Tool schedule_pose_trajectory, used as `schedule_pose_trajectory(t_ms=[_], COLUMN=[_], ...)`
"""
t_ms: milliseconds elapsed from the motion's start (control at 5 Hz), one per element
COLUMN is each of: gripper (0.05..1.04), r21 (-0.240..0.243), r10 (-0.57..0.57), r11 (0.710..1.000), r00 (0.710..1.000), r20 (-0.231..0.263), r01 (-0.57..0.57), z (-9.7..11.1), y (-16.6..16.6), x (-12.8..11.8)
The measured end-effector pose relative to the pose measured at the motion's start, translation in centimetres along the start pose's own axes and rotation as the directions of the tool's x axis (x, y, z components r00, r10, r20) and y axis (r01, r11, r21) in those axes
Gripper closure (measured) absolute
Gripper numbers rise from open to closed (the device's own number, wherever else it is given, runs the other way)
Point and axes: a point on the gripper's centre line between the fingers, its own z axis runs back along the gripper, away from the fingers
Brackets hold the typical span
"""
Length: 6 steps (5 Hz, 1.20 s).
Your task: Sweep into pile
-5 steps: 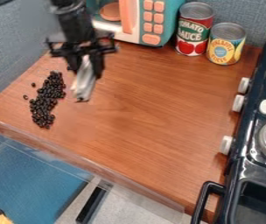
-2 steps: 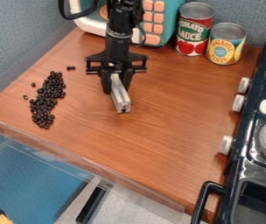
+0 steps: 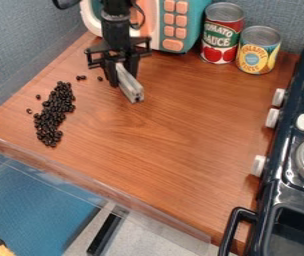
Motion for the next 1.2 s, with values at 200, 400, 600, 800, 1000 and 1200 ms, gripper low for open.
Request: schedule_pose_trajectory(t_ms=[200,400,600,800,1000,1200], gripper=[0.692,0.692,0.692,0.692,0.692,0.692], r21=[-0.038,-0.060,-0.089,-0.117,-0.118,-0.125], r10=[-0.010,-0.044,-0.110,-0.154,-0.152,-0.149], r11=[0.999,0.997,0.990,0.981,0.981,0.980], r00=[1.000,0.999,0.994,0.988,0.987,0.987], r20=[-0.017,-0.018,0.013,0.034,0.046,0.064], r01=[0.009,0.043,0.111,0.157,0.157,0.156], z=[0.5,0.3,0.3,0.4,-1.0,-1.4], y=[-0.5,-1.1,-1.8,-2.7,-2.9,-3.0], x=[1.0,1.1,1.3,1.2,1.4,1.6])
